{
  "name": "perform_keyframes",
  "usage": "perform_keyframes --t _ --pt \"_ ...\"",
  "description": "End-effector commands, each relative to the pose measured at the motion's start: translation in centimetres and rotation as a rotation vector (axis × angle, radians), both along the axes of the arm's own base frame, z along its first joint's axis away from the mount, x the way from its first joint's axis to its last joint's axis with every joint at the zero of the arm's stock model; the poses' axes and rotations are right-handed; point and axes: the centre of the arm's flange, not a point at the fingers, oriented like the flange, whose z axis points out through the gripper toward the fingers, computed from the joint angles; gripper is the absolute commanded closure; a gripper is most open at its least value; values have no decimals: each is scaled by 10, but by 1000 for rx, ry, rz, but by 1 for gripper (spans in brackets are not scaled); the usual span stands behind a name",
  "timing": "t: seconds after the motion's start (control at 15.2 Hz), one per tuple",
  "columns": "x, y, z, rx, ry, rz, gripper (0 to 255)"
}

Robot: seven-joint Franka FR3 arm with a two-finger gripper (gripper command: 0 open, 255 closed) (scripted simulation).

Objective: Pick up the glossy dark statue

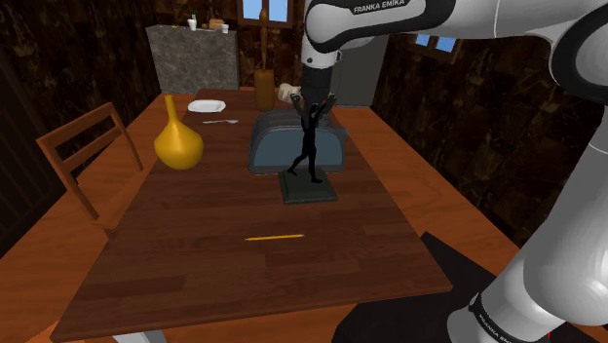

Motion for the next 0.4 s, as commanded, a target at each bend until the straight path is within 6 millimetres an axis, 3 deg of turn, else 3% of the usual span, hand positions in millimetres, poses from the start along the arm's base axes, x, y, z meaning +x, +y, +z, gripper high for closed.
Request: perform_keyframes --t 0.0,0.33 --pt "0 0 11 0 -1 0 255" --pt "0 0 27 0 -1 0 255"
